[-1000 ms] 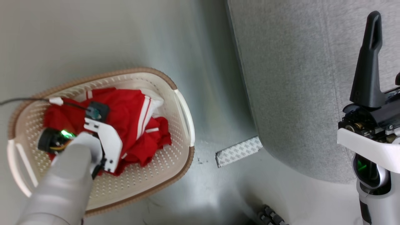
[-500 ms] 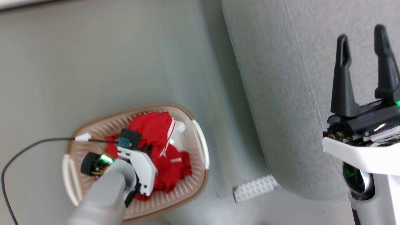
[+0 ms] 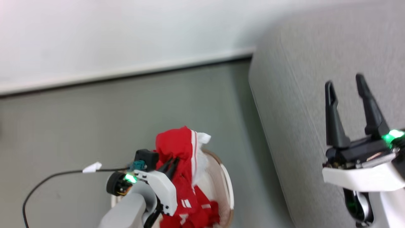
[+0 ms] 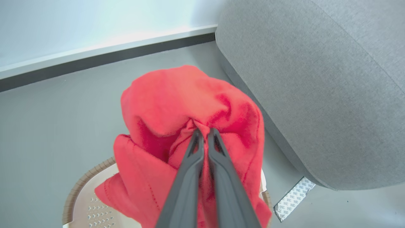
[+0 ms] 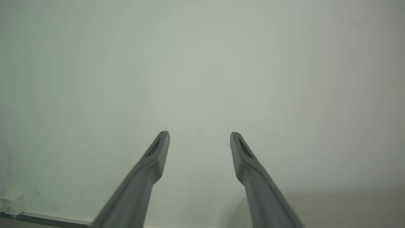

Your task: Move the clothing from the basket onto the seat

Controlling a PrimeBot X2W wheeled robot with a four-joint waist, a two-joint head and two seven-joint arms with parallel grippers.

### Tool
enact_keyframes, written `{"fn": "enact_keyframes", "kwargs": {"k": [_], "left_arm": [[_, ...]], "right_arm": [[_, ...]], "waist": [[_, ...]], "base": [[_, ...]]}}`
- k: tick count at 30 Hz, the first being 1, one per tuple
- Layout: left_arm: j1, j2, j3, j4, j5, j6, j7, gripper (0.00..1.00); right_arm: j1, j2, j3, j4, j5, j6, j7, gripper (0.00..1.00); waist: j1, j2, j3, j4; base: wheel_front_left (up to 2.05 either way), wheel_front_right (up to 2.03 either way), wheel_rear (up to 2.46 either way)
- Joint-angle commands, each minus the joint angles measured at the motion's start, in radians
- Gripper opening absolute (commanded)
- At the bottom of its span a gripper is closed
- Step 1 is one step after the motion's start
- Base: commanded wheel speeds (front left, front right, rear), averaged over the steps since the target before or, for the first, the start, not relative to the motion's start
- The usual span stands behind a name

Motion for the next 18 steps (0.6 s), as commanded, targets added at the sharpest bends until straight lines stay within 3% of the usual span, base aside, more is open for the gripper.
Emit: {"fn": "enact_keyframes", "kwargs": {"k": [1,7,18], "left_arm": [[0.027,0.012,-0.004,-0.023,-0.018,0.002,-0.006,0.0],[0.069,0.044,0.026,-0.151,-0.055,0.002,-0.012,0.0],[0.128,0.087,0.086,-0.446,-0.024,0.035,-0.012,0.0]], "right_arm": [[0.028,-0.013,0.002,0.01,0.006,0.003,0.0,1.0],[0.091,-0.017,0.011,0.037,0.024,0.003,0.0,1.0],[0.174,-0.029,0.043,0.071,0.041,0.003,0.0,1.0]], "waist": [[0.0003,0.0,-0.109,0.058],[0.0003,0.0,-0.198,0.081],[0.0003,0.0,-0.289,0.094]], "base": [[0.0,0.0,0.0],[0.0,0.0,0.0],[0.0,0.0,0.0]]}}
